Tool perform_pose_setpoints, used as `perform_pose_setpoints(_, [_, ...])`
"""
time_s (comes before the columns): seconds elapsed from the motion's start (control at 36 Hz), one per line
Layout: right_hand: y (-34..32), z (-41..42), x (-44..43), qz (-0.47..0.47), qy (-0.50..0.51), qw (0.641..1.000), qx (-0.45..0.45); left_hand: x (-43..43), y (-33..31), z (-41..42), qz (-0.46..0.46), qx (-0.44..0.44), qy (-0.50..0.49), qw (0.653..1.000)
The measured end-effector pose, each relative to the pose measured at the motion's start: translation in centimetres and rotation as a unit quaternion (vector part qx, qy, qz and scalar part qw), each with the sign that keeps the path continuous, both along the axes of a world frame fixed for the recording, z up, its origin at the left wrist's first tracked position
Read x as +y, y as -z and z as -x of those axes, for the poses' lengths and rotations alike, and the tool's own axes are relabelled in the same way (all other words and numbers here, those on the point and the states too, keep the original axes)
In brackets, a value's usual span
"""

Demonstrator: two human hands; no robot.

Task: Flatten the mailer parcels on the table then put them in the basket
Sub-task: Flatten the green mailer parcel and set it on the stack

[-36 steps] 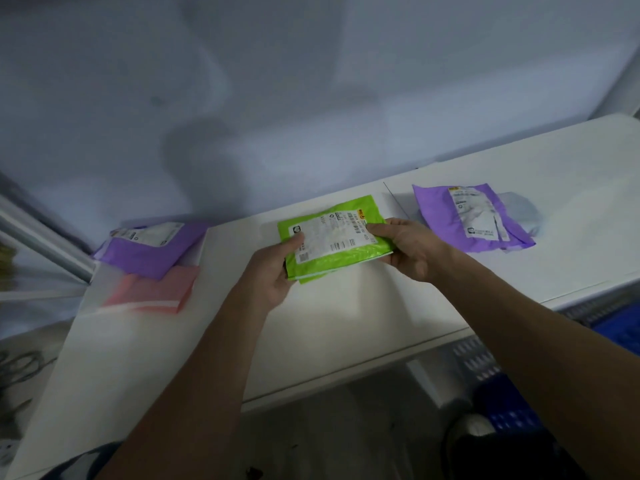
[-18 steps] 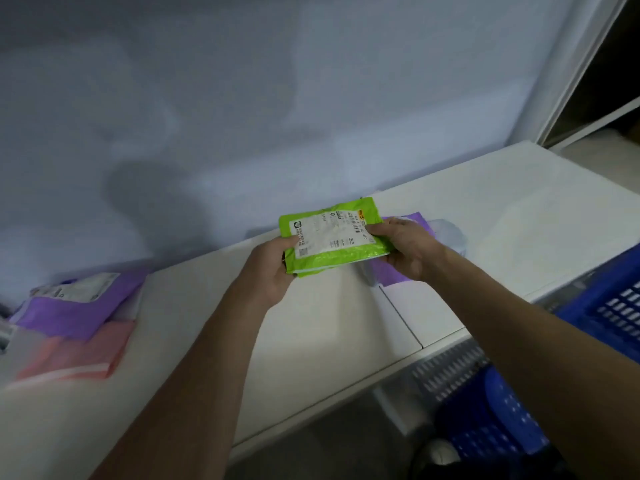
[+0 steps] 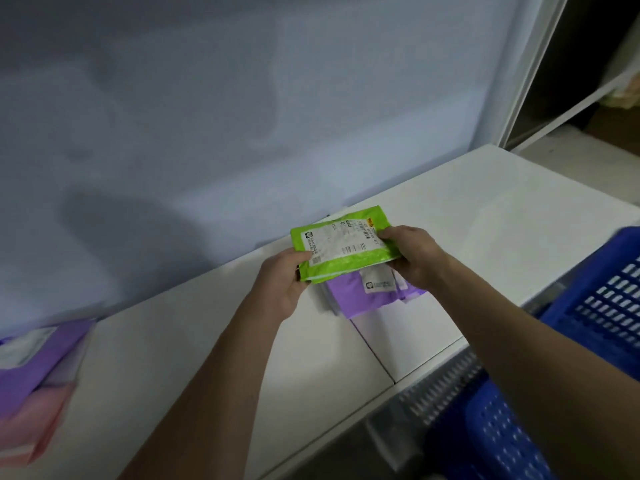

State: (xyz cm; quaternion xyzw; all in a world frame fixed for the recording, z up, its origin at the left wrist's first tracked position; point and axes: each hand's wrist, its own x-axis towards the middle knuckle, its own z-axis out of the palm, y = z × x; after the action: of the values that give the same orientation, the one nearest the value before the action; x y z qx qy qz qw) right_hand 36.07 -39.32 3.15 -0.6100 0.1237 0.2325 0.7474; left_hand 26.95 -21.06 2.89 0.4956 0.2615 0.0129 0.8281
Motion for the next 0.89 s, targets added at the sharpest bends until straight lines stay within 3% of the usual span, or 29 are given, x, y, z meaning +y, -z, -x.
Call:
perform_pose_setpoints(0.11, [0.8,-0.7,-1.1,0.038,0.036,0.999,-0.015,-0.9,0.4,-1.5,-0.023,0.009,-0.002,1.000])
perform_pose_setpoints(0.19, [1.8,-1.2,-1.7,0.135,0.048,0.987,-0.068,-1.6,0.9,-2.2,-0.054,0.029,-0.001,0.998])
perform_pose_setpoints(0.28, [2.1,-1.1,-1.8,0.283,0.033,0.947,-0.146,-1.8,1.6,-2.4,-0.092,0.046,-0.012,0.995])
perform_pose_setpoints(0.36, [2.4,-0.8,-1.8,0.356,0.013,0.917,-0.179,-1.7,3.0,-2.6,-0.126,0.064,-0.022,0.990])
perform_pose_setpoints(0.64, [4.3,-0.9,-2.2,0.403,-0.026,0.896,-0.184,-2.0,4.8,-2.1,-0.121,0.102,-0.015,0.987])
perform_pose_setpoints(0.89, [3.4,-1.0,-1.4,0.417,0.004,0.892,-0.178,-1.1,3.4,-0.8,-0.089,0.072,0.001,0.993])
